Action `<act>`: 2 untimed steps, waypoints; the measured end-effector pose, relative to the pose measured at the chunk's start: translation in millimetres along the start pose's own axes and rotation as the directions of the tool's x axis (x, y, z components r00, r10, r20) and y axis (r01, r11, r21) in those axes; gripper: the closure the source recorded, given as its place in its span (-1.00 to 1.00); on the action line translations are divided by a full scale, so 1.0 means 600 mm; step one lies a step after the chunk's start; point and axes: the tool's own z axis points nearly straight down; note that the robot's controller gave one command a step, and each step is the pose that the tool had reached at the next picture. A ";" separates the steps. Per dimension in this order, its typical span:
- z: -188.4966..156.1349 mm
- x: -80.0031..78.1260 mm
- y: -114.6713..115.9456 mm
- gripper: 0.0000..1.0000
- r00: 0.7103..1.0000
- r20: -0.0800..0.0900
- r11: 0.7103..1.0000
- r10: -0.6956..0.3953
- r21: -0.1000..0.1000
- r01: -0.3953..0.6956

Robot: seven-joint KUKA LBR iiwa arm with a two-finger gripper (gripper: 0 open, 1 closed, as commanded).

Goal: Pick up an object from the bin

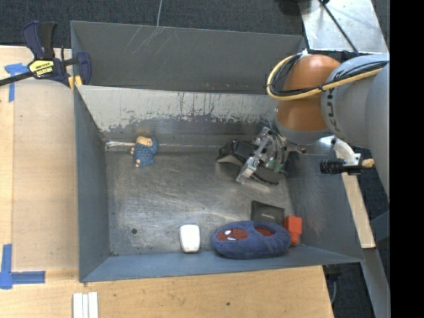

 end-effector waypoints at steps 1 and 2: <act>-0.039 0.001 -0.002 1.00 1.000 -0.008 1.000 -0.002 0.004 0.002; -0.155 -0.001 -0.003 1.00 1.000 -0.005 1.000 -0.005 0.002 0.005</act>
Offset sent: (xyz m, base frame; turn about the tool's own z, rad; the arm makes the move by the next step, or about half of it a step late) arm 0.0000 0.0001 0.0245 0.0000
